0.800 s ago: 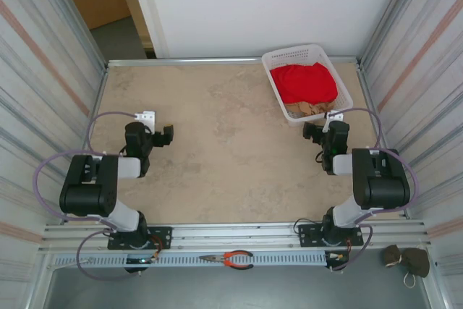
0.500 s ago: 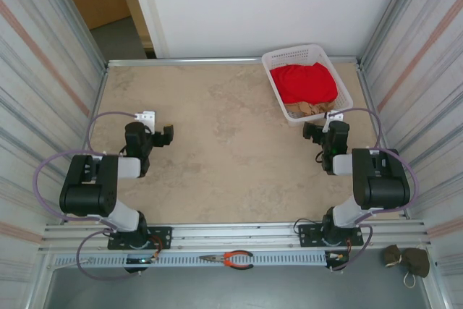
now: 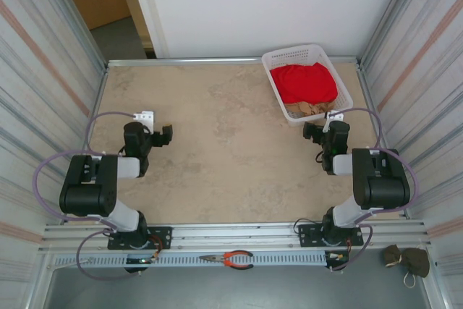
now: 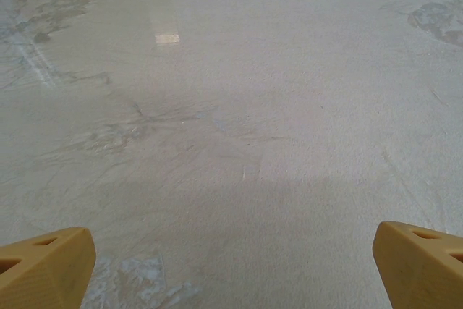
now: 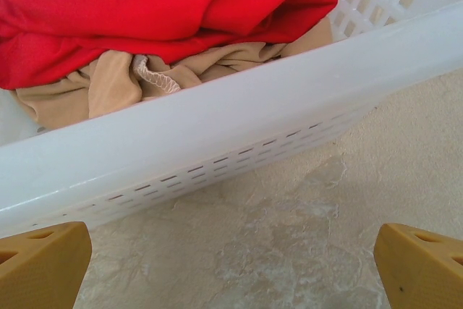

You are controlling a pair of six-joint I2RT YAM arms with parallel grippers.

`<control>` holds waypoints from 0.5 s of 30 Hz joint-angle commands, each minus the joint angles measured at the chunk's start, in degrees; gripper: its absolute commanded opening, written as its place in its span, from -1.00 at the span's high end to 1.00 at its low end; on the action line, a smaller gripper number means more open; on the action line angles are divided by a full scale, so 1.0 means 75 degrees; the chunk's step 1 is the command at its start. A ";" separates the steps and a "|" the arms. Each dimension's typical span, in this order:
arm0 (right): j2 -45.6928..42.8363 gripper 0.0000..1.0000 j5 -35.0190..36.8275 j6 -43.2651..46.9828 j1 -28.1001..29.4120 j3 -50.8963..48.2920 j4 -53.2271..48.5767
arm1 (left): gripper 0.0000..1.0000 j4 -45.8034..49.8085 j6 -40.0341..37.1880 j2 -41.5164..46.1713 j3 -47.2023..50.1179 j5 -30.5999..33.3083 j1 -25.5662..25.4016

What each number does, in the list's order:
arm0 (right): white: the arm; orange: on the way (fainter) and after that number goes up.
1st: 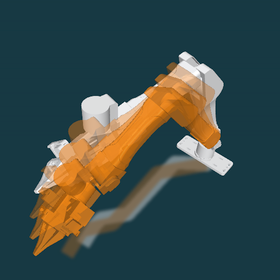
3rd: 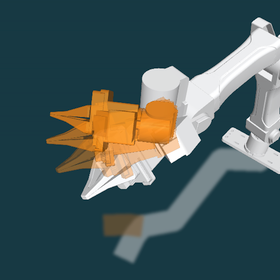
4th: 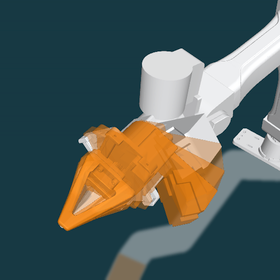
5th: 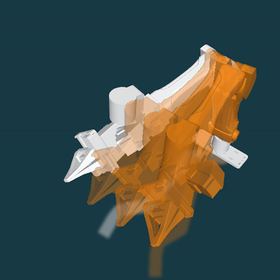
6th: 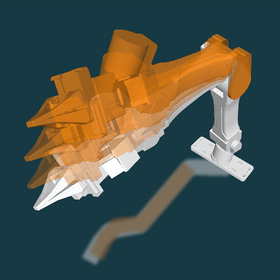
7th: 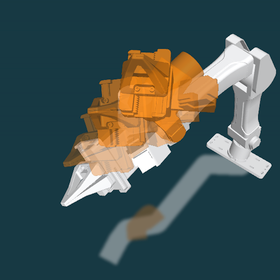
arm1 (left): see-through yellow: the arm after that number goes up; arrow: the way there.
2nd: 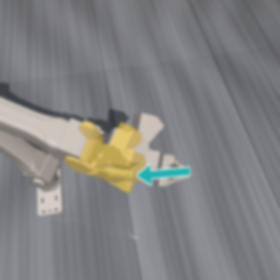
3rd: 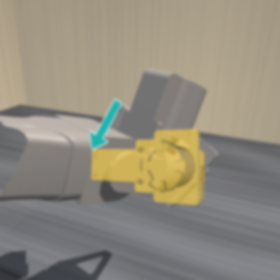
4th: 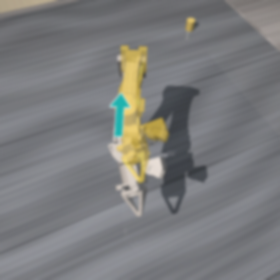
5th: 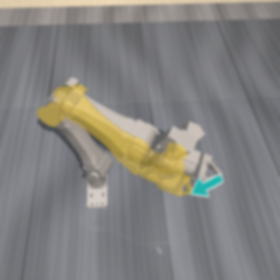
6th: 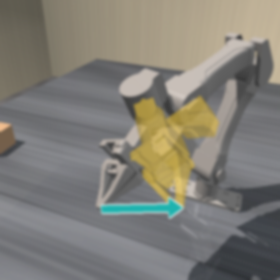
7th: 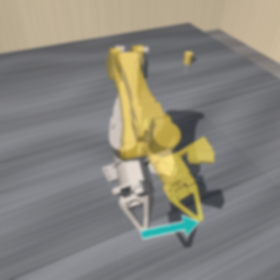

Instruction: Fold the inside-out t-shirt

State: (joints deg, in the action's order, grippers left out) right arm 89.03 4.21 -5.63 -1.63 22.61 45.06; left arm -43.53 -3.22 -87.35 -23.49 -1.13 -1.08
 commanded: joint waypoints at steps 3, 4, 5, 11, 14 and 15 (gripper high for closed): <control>-0.0059 -0.98 -0.0080 -0.0103 -0.0085 0.0108 0.0133 | -0.97 -0.0067 -0.0079 0.0057 -0.0127 -0.0128 0.0035; -0.0087 -0.97 -0.0086 -0.0115 -0.0078 0.0088 0.0153 | -0.97 -0.0094 -0.0072 0.0068 -0.0105 -0.0127 0.0036; -0.0124 -0.97 -0.0081 -0.0103 -0.0073 0.0032 0.0219 | -0.97 -0.0147 -0.0080 0.0088 -0.0066 -0.0125 0.0037; -0.2531 -0.98 0.1759 -0.0387 0.0554 0.0645 -0.2593 | -0.97 0.1656 -0.0167 0.1099 -0.0685 0.0157 -0.0135; -0.3619 -0.98 0.2092 -0.1796 0.0392 0.1433 -0.4853 | -0.97 0.2492 0.0067 0.1471 -0.1028 0.0466 -0.0159; -0.3841 -0.98 0.2274 -0.2445 0.0284 0.1804 -0.5675 | -0.97 0.2902 0.0299 0.1626 -0.1191 0.0568 -0.0182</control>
State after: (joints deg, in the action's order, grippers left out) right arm 65.52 14.92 -12.34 1.91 29.82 19.57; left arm -30.35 -2.98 -78.39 -29.08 0.19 -2.13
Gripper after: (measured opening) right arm 0.988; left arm 0.987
